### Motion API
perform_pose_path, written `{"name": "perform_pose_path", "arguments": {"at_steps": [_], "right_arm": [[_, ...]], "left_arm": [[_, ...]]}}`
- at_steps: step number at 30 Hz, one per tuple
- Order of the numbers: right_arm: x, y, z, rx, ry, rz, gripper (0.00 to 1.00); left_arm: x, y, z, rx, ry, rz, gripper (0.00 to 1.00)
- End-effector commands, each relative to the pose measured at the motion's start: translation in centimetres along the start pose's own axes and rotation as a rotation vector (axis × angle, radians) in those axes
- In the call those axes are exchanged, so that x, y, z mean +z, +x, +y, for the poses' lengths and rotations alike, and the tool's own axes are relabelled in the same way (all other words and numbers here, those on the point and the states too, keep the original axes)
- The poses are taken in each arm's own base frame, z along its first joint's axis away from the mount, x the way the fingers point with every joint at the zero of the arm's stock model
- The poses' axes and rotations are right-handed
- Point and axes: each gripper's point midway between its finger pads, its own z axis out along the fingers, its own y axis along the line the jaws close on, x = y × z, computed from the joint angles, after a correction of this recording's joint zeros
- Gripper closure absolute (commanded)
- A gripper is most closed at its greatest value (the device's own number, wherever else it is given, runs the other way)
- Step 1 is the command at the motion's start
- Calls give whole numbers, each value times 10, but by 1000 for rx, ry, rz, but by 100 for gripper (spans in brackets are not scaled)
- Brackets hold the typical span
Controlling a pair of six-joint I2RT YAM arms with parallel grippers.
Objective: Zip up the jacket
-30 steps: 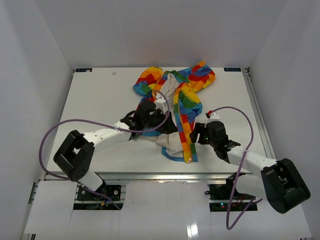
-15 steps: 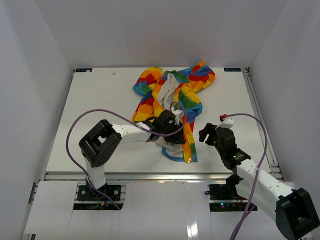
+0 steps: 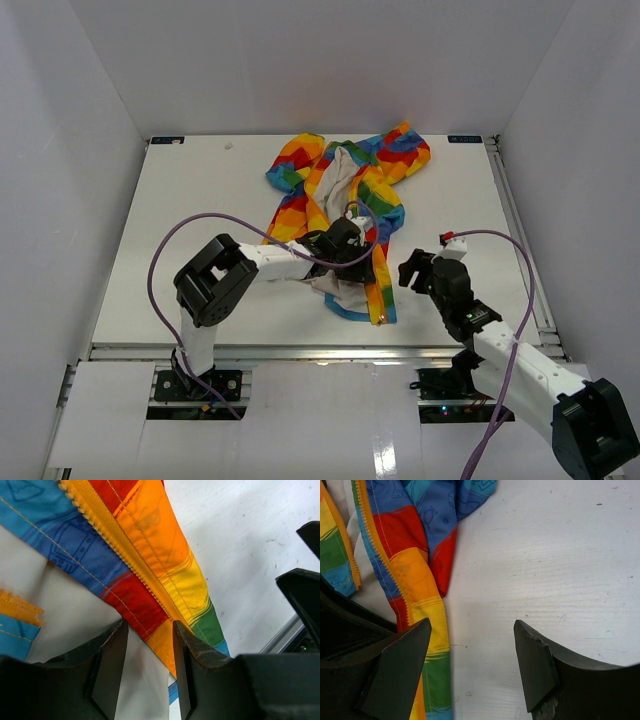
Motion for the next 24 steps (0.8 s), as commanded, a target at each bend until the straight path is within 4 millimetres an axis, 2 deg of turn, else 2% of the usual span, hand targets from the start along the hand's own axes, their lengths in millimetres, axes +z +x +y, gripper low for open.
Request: {"name": "perform_pose_path", "arguments": {"at_steps": [1, 4, 7, 10, 13, 20, 24], "right_arm": [[3, -5, 13, 1, -66, -30, 26], [3, -1, 24, 12, -137, -23, 25], [1, 11, 33, 48, -203, 2, 25], [-3, 29, 42, 92, -278, 39, 26], [-6, 43, 35, 155, -277, 41, 26], [-17, 88, 23, 215, -278, 137, 26], [-29, 110, 29, 230, -347, 214, 28]], "left_arm": [[1, -10, -13, -15, 38, -33, 51], [2, -14, -17, -23, 53, -43, 56], [2, -19, -24, -19, 88, -56, 67], [2, -22, -24, -16, 83, -71, 85], [1, -25, -24, -14, 81, -80, 100], [0, -30, -19, -22, 62, -105, 100], [-2, -34, -22, -20, 75, -120, 100]]}}
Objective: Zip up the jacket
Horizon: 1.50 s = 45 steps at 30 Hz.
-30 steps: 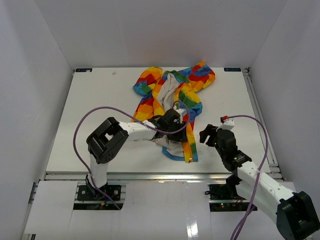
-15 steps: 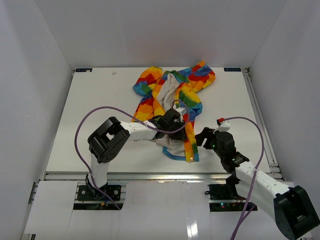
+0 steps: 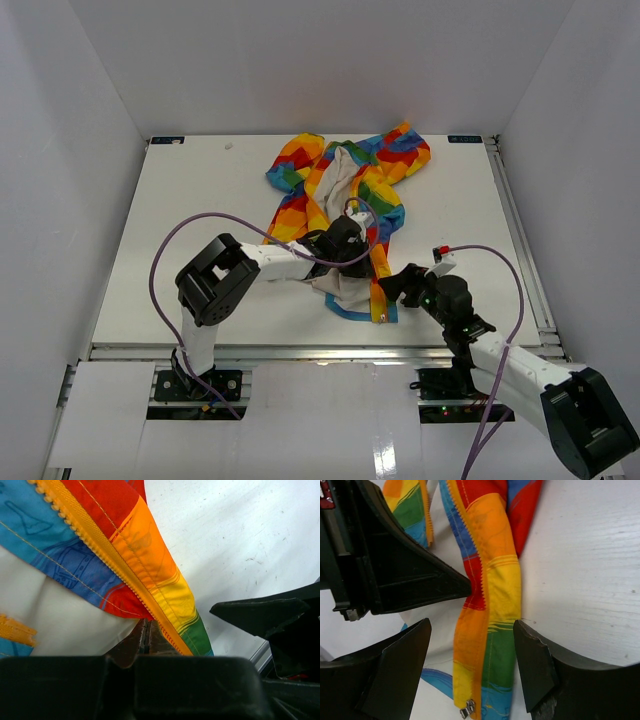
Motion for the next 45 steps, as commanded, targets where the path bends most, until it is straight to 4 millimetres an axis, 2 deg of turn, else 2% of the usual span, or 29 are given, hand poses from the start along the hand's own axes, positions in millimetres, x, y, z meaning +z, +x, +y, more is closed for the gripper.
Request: {"name": "perform_pose_path", "arguments": {"at_steps": [1, 7, 12, 16, 21, 25, 29, 31, 32, 36, 39, 42, 45], "right_arm": [[-22, 70, -25, 56, -19, 150, 28], [-29, 81, -34, 65, -13, 137, 29], [-33, 88, -46, 107, 31, 120, 32], [-31, 82, -56, 135, 100, 83, 32], [-30, 81, -61, 159, 138, 79, 32], [-29, 79, -62, 191, 172, 78, 28], [-26, 74, -65, 212, 219, 79, 25], [-25, 73, -67, 217, 241, 80, 25], [-24, 72, -66, 217, 238, 74, 25], [-23, 67, -63, 216, 215, 49, 27], [-22, 62, -64, 208, 224, 35, 27], [-20, 53, -59, 203, 217, 11, 27], [-20, 51, -57, 201, 206, 7, 27]], "left_arm": [[-5, -22, -13, 5, 32, -66, 100], [-11, -29, -17, 5, 42, -91, 100], [-14, -31, -13, -6, 31, -99, 100], [-18, -35, -9, 1, 16, -108, 100], [-33, -49, 15, -28, -23, -145, 100], [-44, -57, 24, -54, -7, -170, 100], [-50, -60, 28, -59, -7, -176, 100], [-52, -55, 24, -44, 27, -153, 100], [-52, -50, 18, -36, 59, -136, 97], [-47, -29, -4, -12, 170, -49, 71], [-36, -11, -9, -3, 148, -4, 60], [-30, -2, -10, -19, 123, -1, 47], [-25, 1, -2, -56, 89, -3, 44]]}}
